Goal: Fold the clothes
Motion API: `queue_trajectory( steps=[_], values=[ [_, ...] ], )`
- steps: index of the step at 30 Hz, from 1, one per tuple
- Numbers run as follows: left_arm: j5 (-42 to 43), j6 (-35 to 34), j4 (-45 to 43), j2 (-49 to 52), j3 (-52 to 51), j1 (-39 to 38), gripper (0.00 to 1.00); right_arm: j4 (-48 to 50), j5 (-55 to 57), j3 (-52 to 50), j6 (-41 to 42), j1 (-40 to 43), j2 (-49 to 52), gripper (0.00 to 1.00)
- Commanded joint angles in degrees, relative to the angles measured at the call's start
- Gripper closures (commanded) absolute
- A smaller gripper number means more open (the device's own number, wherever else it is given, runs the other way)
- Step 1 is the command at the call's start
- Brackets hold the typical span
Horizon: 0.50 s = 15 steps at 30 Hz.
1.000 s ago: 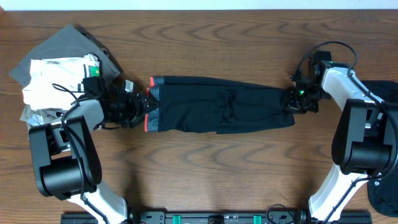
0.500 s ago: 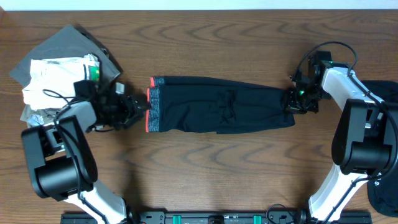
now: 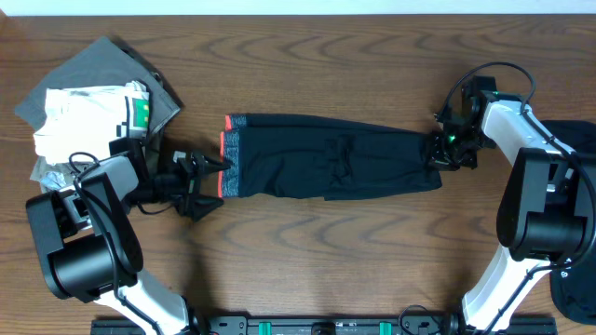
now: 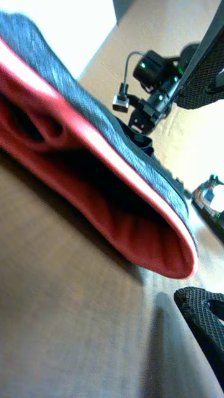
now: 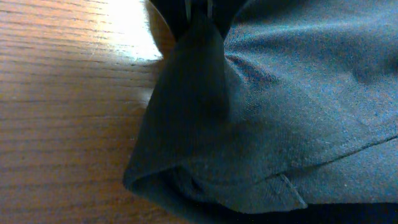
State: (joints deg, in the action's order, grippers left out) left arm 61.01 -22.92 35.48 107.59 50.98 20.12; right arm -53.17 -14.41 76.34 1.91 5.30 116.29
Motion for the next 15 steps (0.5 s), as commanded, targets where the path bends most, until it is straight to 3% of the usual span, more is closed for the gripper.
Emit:
queue_trajectory(
  steps=[1, 15],
  values=[
    [0.94, -4.52, -1.07, 0.63, -1.99, -0.04, 0.06, -0.55, 3.93, -0.63, -0.70, -0.07, 0.61, 0.98],
    [0.87, -15.65, -22.73, 0.63, -8.87, -0.11, 0.06, -1.29, 3.93, -0.66, -0.70, -0.07, 0.61, 0.98]
  ],
)
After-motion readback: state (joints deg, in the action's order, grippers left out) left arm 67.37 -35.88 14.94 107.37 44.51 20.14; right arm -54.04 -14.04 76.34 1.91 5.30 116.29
